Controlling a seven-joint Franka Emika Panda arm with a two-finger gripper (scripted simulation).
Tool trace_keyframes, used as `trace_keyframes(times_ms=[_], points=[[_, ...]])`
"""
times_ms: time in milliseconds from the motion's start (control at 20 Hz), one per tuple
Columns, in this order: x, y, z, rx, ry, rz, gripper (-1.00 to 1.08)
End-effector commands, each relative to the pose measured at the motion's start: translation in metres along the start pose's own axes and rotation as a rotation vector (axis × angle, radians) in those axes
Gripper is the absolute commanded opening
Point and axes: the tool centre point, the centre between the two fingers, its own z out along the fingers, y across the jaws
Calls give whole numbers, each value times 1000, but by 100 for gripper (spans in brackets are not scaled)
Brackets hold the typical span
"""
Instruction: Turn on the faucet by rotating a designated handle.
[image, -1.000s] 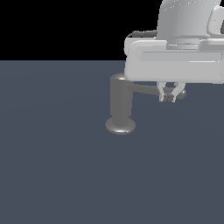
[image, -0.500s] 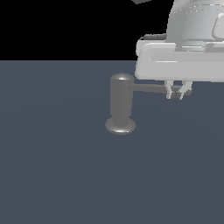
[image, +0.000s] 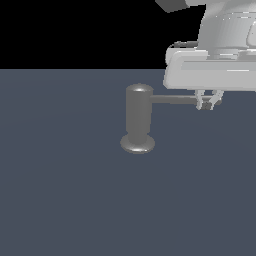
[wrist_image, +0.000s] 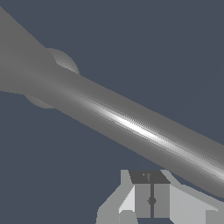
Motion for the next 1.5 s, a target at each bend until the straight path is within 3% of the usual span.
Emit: trace_keyframes(times_ms=[0, 1100, 1200, 1450], points=[[14, 2, -5, -4, 16, -10, -100], [74, 49, -8, -3, 21, -1, -100], [67, 41, -1, 3, 2, -8, -100], [84, 39, -2, 3, 4, -7, -100]])
